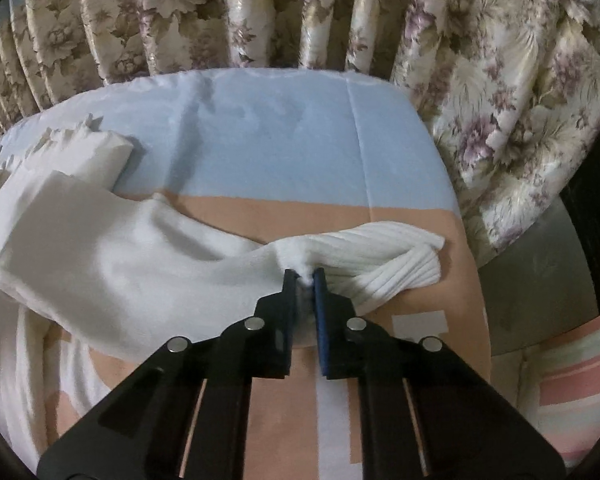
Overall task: Fold small clothes
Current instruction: 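Lift the sleeve with the right tool and fold it across the sweater body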
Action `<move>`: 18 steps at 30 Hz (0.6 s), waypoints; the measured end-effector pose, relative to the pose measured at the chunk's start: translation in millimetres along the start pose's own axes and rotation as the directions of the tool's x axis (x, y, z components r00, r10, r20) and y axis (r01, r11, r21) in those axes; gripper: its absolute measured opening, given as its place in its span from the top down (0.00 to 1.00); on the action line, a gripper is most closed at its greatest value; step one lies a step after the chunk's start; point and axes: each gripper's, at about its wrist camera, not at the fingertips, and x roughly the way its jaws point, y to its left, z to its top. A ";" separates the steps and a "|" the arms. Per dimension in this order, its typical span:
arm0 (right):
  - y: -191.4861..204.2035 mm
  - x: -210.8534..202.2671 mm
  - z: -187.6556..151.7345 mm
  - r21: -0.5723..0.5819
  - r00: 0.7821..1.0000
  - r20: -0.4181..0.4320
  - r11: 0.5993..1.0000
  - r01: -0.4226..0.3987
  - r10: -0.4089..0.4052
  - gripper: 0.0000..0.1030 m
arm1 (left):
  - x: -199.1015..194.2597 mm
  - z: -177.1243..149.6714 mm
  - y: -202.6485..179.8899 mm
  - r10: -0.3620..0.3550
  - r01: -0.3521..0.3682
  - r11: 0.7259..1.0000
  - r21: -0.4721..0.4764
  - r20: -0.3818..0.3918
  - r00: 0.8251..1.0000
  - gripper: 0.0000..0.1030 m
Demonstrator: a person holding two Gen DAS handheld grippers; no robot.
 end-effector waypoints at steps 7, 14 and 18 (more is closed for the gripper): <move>41.4 -58.3 28.3 -0.031 0.992 0.127 0.999 -0.013 0.017 0.91 | -18.8 -10.0 19.4 0.017 -0.017 1.000 0.008 0.025 1.000 0.02; 167.6 -112.0 68.2 -0.138 0.939 0.251 0.969 -0.206 0.236 0.91 | -33.0 -23.1 56.5 0.064 -0.063 0.997 -0.032 0.029 0.998 0.02; 254.4 -85.6 56.5 -0.237 0.921 0.149 0.917 -0.320 0.360 0.91 | -32.7 -39.7 90.1 0.105 -0.105 0.992 -0.077 0.000 0.994 0.02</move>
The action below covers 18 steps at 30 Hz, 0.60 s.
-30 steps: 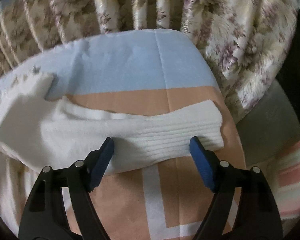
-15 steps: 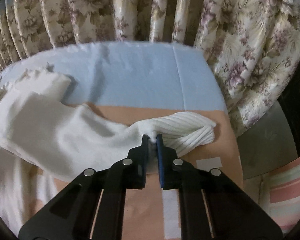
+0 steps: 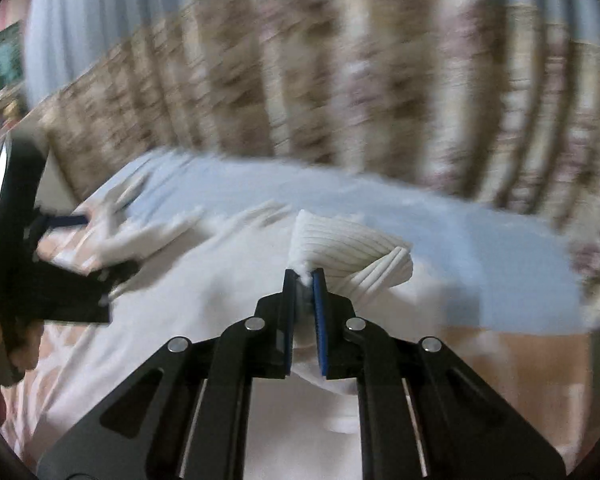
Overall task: Fold small clothes
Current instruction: 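Lift the sleeve with the right tool and fold it across the sweater body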
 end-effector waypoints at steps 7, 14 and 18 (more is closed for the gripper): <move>45.4 21.3 -29.9 -0.043 0.978 -0.130 0.984 -0.172 0.165 0.77 | 6.6 -25.6 41.3 -0.013 0.009 0.998 -0.062 -0.052 0.999 0.02; -29.9 -15.9 -40.8 0.103 0.996 -0.090 0.995 -0.013 0.023 0.56 | 15.5 -27.5 10.2 -0.125 0.122 0.991 -0.046 -0.071 0.990 0.02; -56.2 -11.5 -55.6 0.139 0.993 -0.111 0.989 0.054 -0.039 0.57 | 21.2 -22.5 -33.9 -0.212 0.211 0.977 -0.021 -0.092 0.973 0.02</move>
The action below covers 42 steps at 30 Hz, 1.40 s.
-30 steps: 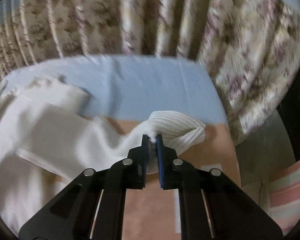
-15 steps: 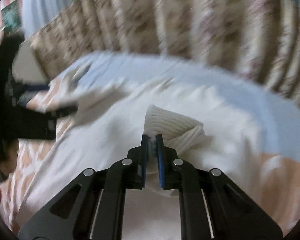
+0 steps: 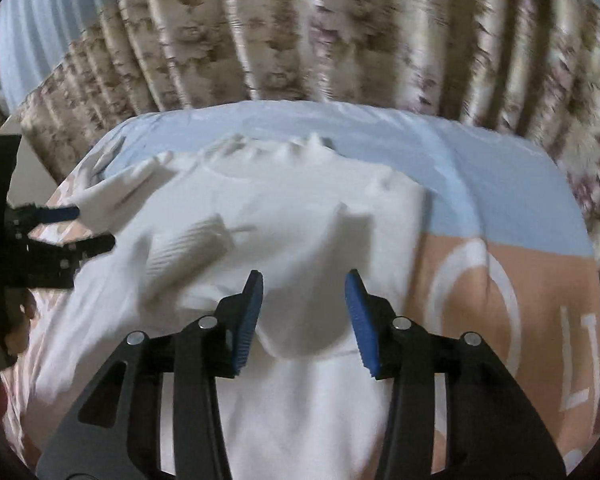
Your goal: Fold small clothes
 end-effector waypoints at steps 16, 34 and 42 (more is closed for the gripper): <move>-18.4 8.3 -19.4 0.006 0.999 -0.030 1.000 0.020 -0.019 0.57 | 51.6 18.9 -86.2 0.002 0.014 0.960 0.280 -0.058 0.998 0.67; -27.2 73.8 15.2 0.004 0.987 -0.155 0.999 0.051 -0.049 0.67 | 32.4 -1.0 55.7 0.022 -0.025 0.996 -0.082 -0.032 0.999 0.85; -39.8 48.5 15.8 0.038 0.990 0.010 0.990 0.139 -0.140 0.94 | 30.1 27.4 72.5 -0.141 0.156 0.973 -0.169 0.094 0.985 0.92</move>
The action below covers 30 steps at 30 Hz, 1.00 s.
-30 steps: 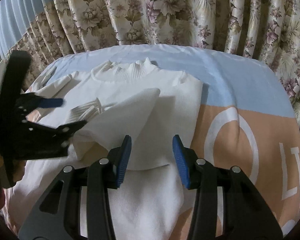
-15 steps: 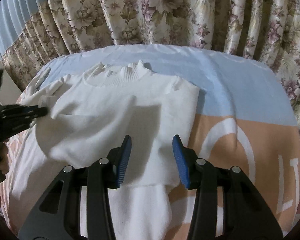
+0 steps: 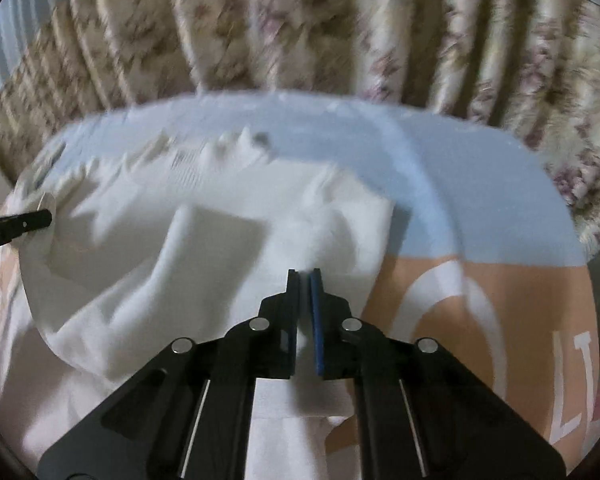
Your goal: Fold small clothes
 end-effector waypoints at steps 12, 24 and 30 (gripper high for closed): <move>8.8 2.0 -9.8 -0.035 0.999 -0.029 0.999 0.022 -0.023 0.93 | -20.6 -50.1 40.8 0.031 -0.031 1.000 0.005 -0.035 0.999 0.75; 14.5 -6.9 0.3 -0.052 0.999 -0.046 0.999 0.000 -0.002 0.92 | -38.0 -22.1 -27.0 0.171 -0.151 0.951 0.269 -0.053 0.984 0.18; 8.5 9.2 0.6 -0.033 0.990 -0.141 0.999 -0.029 0.025 0.84 | 21.4 -22.1 -20.6 0.181 -0.121 0.956 0.268 -0.211 0.961 0.48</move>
